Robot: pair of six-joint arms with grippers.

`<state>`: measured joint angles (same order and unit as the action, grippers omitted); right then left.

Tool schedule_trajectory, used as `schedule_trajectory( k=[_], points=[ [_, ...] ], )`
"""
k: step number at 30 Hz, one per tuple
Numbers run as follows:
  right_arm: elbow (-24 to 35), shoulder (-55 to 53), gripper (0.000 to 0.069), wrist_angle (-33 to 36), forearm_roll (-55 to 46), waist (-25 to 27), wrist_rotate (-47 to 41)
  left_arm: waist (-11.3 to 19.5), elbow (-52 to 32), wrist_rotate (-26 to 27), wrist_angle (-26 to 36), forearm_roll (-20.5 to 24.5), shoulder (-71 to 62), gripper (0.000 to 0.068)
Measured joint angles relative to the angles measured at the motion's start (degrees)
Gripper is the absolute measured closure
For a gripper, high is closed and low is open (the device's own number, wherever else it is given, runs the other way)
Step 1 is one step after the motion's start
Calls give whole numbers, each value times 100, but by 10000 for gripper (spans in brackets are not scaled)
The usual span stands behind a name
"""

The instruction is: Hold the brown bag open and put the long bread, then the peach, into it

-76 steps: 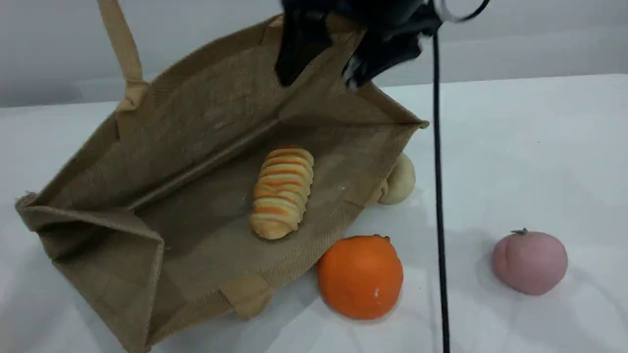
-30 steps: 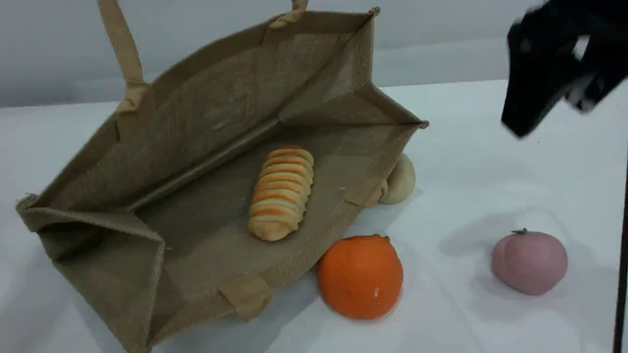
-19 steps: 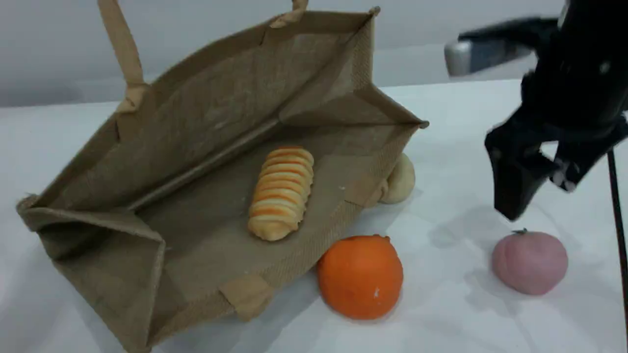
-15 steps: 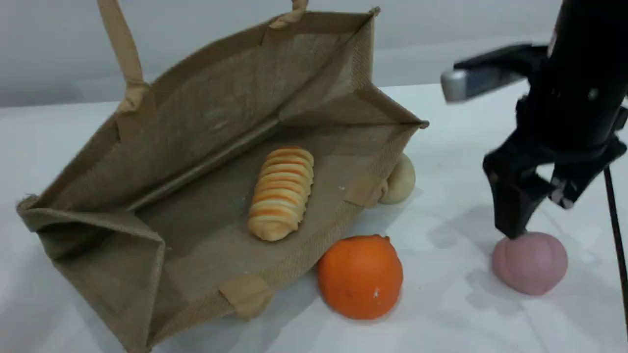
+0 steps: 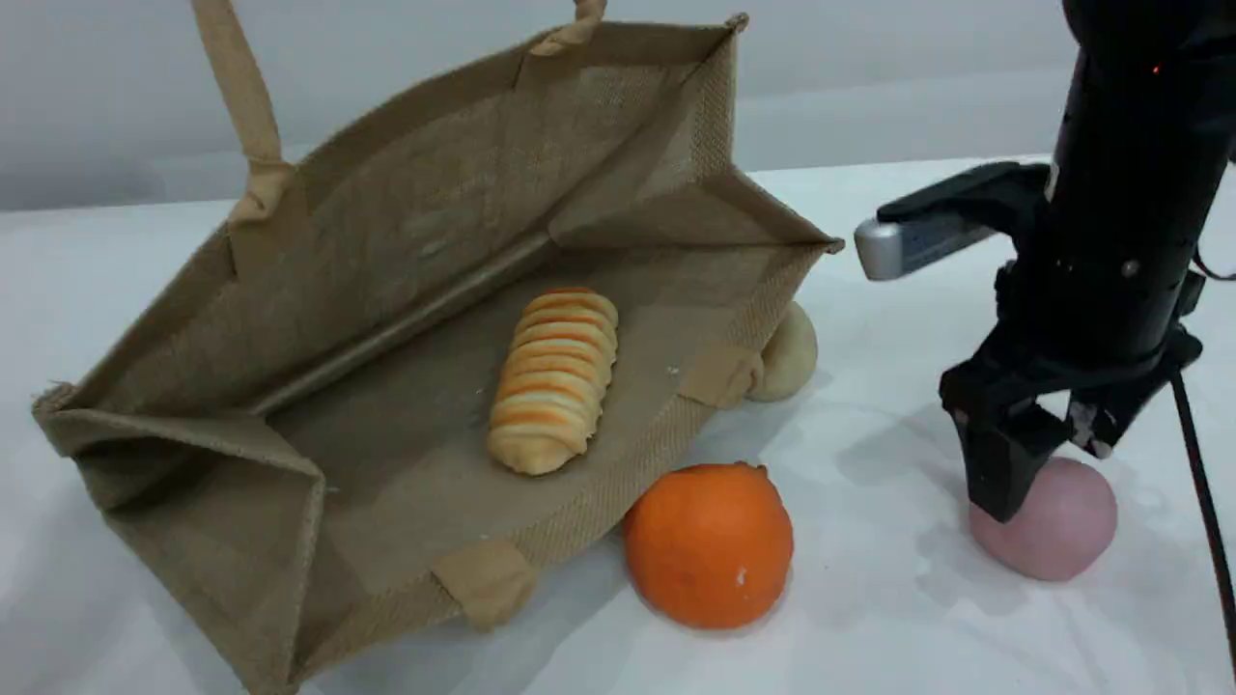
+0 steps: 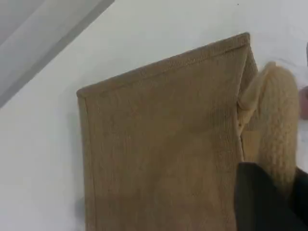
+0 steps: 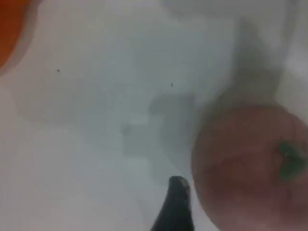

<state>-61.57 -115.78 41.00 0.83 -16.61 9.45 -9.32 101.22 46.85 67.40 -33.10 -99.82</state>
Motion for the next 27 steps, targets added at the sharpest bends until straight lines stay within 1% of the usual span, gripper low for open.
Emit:
schedule_trajectory(
  k=[5,7,9,13,19,21,23,27],
  points=[
    [0,-50,139,5,5,0,4,0,0,5,-5,0,0,583],
    [0,-57,162,5,-46,0,4,0,0,1,-5,0,0,583],
    [0,-117,199,61,-127,0,4,0,0,8,-5,0,0,583],
    [0,-287,332,211,-140,0,6,0,0,8,1,0,0,583],
    [0,-322,601,266,-135,0,6,0,0,3,1,0,0,583],
    [-6,-268,652,285,-135,0,6,0,0,3,-5,0,0,583],
    [-18,-154,666,333,-133,0,-12,0,0,3,-17,0,0,583],
    [-18,366,668,539,-127,0,-40,0,0,34,-37,0,0,583]
  ],
)
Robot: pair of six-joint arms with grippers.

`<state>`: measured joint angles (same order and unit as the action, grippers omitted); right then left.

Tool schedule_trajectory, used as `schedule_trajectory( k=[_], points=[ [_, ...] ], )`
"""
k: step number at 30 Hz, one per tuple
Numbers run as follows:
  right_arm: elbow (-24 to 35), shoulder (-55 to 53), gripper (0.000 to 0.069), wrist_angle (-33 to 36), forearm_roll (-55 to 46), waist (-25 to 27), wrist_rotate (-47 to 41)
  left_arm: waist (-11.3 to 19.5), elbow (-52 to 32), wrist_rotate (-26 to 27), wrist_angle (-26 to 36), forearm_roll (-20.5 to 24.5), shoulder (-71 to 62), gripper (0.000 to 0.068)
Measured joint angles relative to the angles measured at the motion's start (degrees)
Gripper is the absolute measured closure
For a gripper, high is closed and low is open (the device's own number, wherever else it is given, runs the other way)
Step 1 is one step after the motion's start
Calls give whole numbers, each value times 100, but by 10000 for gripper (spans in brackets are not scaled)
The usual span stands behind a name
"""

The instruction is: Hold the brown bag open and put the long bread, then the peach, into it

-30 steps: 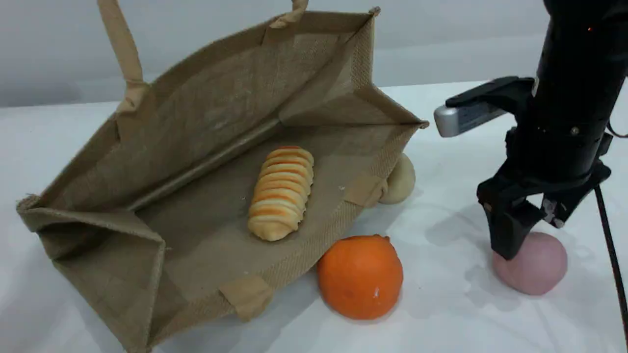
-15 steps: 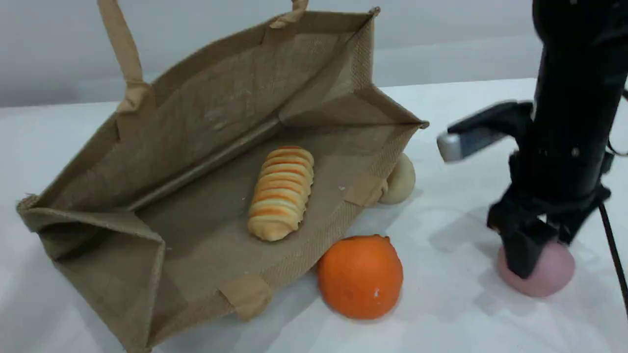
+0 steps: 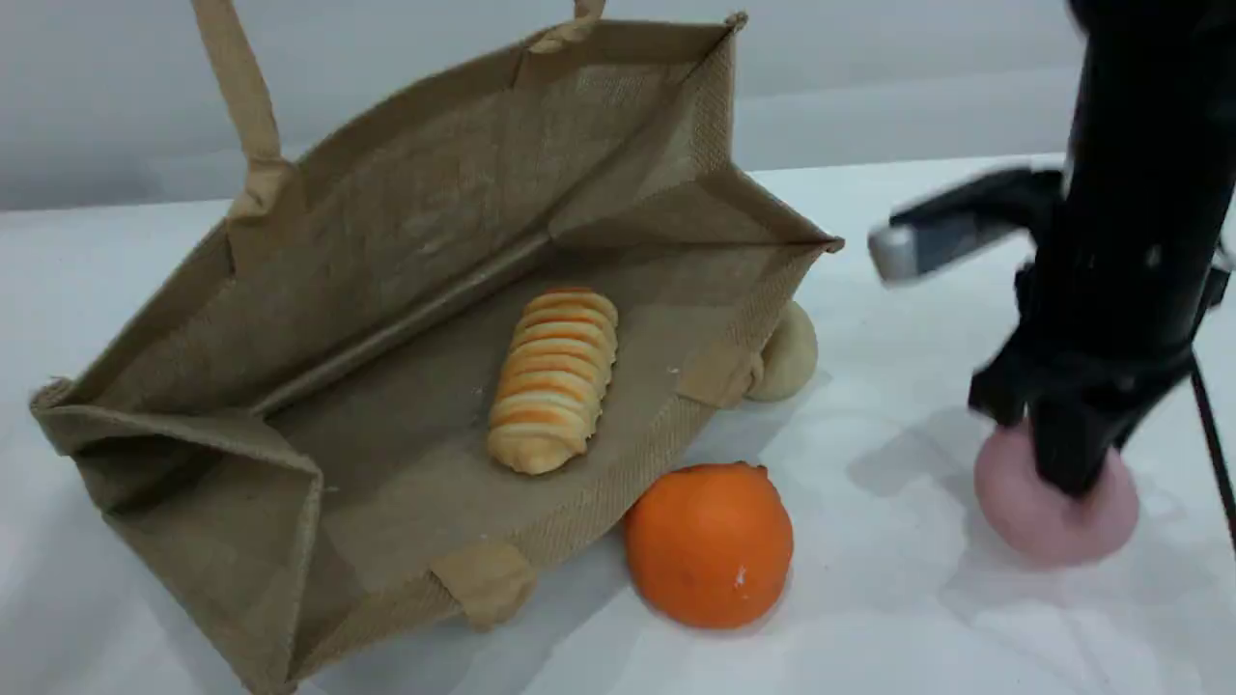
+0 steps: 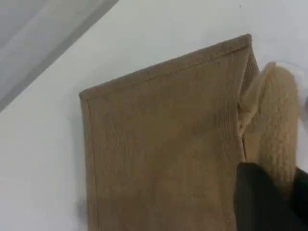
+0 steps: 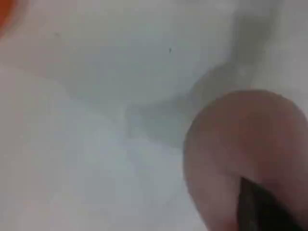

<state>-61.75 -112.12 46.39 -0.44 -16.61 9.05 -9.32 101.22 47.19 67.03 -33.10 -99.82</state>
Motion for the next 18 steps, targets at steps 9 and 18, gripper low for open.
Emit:
schedule_trajectory(
  k=[9,18],
  points=[
    [499,1974,668,-258,559,0,9,0,0,30,-92,0,0,583],
    [1947,3664,668,-1971,1581,-754,431,0,0,30,-121,0,0,584]
  ],
)
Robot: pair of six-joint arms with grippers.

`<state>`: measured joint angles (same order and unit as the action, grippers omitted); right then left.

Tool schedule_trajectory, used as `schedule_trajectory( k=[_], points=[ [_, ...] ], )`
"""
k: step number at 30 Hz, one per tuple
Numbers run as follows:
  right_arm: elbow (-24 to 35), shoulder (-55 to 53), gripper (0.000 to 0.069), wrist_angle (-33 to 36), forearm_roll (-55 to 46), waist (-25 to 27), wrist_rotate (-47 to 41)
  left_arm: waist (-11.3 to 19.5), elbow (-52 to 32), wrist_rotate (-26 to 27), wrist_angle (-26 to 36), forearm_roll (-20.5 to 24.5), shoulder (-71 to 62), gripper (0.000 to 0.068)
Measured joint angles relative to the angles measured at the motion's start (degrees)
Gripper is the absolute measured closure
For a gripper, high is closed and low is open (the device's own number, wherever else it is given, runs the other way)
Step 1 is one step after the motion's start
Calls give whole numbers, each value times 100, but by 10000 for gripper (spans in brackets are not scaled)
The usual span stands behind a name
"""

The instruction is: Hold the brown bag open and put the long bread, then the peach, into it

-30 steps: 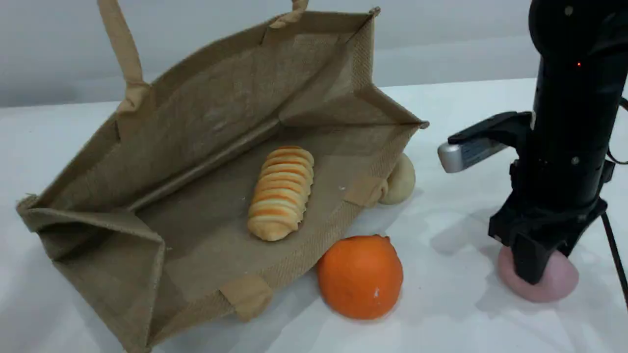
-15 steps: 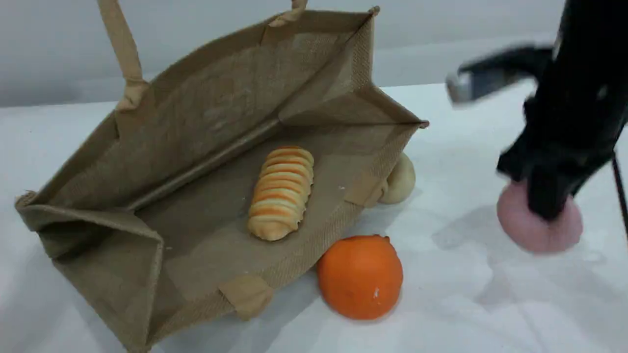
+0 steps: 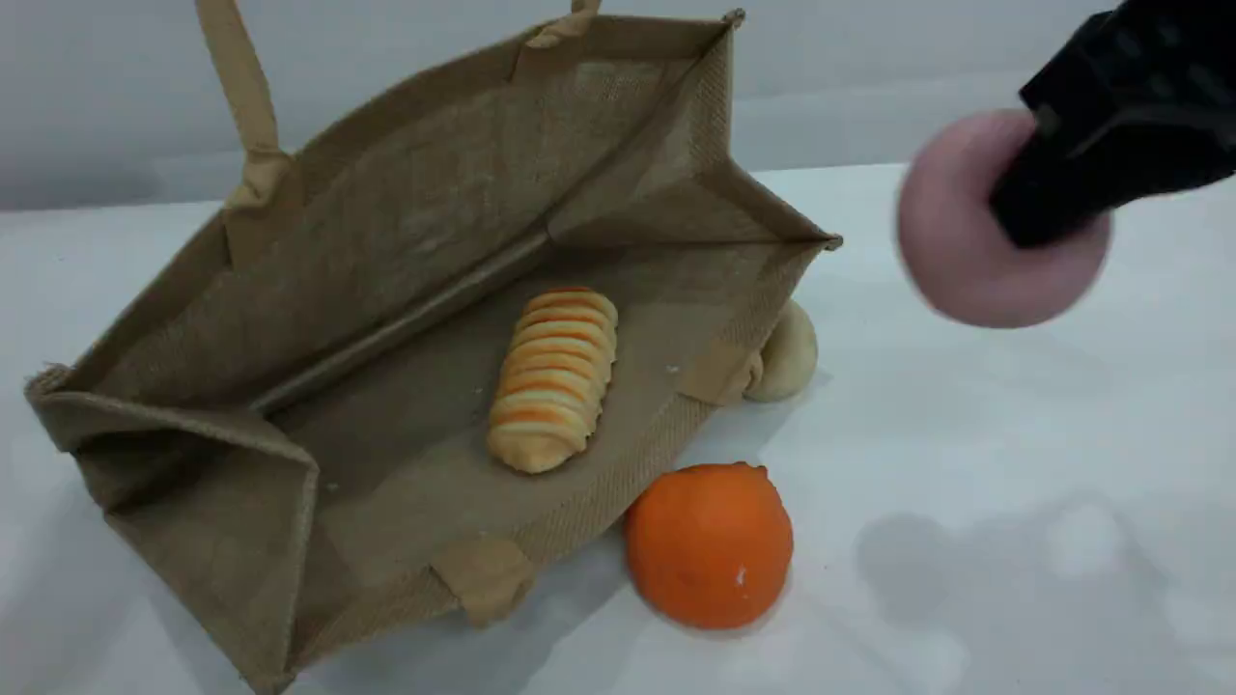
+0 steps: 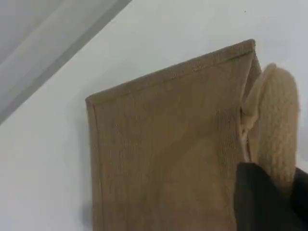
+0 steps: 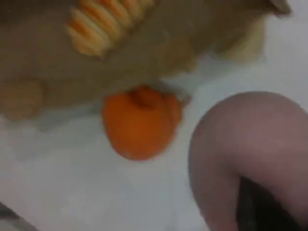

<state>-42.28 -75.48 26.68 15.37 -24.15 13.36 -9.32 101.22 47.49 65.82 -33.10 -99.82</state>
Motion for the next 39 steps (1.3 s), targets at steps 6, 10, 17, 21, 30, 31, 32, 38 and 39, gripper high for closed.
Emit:
schedule_trajectory(
  k=[6,10,17,21,30,31,32,38,39],
  points=[
    [507,-337,668,-1533,162,-597,147,0,0,0,20,0,0,584],
    [500,-799,668,-2501,162,-929,147,0,0,0,41,0,0,584],
    [471,-1805,668,-4061,151,-1422,40,0,0,0,41,0,0,584],
    [445,-2335,668,-5007,4,-1623,-293,0,0,0,35,0,0,584],
    [-422,-3393,668,-5029,-527,-1645,-603,0,0,0,31,-5,0,584],
    [-560,-3490,668,-4813,-527,-1645,-584,0,0,0,31,-11,0,584],
    [-676,-3581,668,-4607,-527,-1645,-584,0,0,0,31,-11,0,584],
    [-1511,-3954,668,-3904,-522,-1645,-542,0,0,0,31,-11,0,584],
    [-1618,-3976,668,-3904,-522,-1645,-542,0,0,0,31,-11,0,584]
  ],
)
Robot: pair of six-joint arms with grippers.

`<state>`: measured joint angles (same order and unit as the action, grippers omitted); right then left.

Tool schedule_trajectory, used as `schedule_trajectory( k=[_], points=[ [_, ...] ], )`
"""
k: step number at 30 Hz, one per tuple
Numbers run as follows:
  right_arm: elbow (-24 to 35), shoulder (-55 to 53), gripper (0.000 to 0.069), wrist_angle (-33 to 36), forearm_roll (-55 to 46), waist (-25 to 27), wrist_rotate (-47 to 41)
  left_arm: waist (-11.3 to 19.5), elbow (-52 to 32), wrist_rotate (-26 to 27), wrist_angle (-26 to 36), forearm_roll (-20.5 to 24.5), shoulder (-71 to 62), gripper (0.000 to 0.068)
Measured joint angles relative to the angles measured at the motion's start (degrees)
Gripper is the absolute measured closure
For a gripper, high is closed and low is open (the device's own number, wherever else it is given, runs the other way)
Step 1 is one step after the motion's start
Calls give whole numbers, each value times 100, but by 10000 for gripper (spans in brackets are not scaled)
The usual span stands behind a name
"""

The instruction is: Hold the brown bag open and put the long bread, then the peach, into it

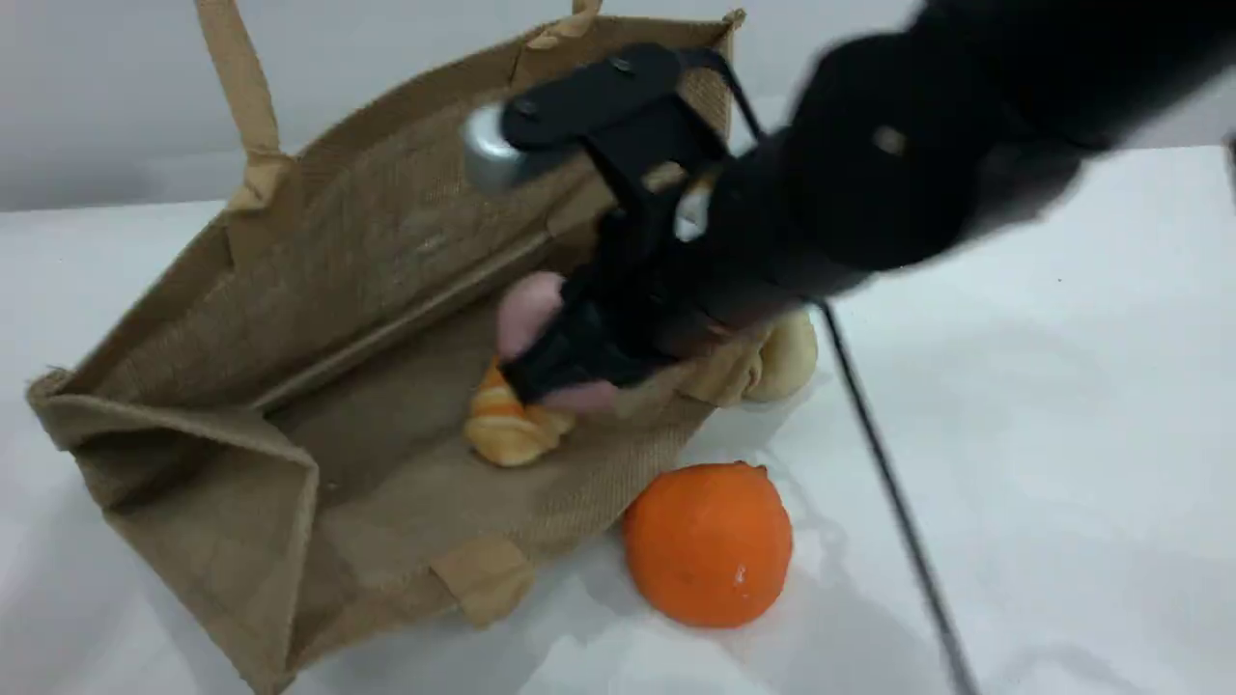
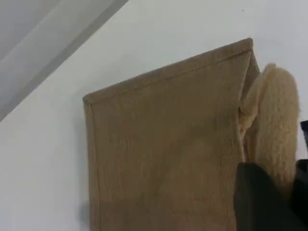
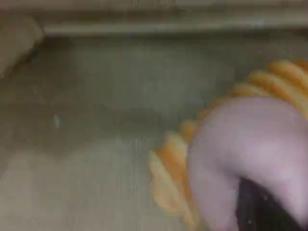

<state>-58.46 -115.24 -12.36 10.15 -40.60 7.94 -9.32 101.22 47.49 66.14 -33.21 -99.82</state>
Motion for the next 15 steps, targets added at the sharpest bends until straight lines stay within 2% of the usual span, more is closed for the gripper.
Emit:
schedule_trajectory(
  k=[3,10,12,15],
  points=[
    [-342,-92,668,-9,0,0,0,0,0,0,0,0,0,584],
    [-930,-588,659,466,49,0,24,0,0,0,10,0,0,584],
    [-1027,-622,636,638,49,0,19,0,0,0,29,0,0,584],
    [-1140,-603,555,783,109,5,-25,0,0,0,30,0,0,584]
  ],
)
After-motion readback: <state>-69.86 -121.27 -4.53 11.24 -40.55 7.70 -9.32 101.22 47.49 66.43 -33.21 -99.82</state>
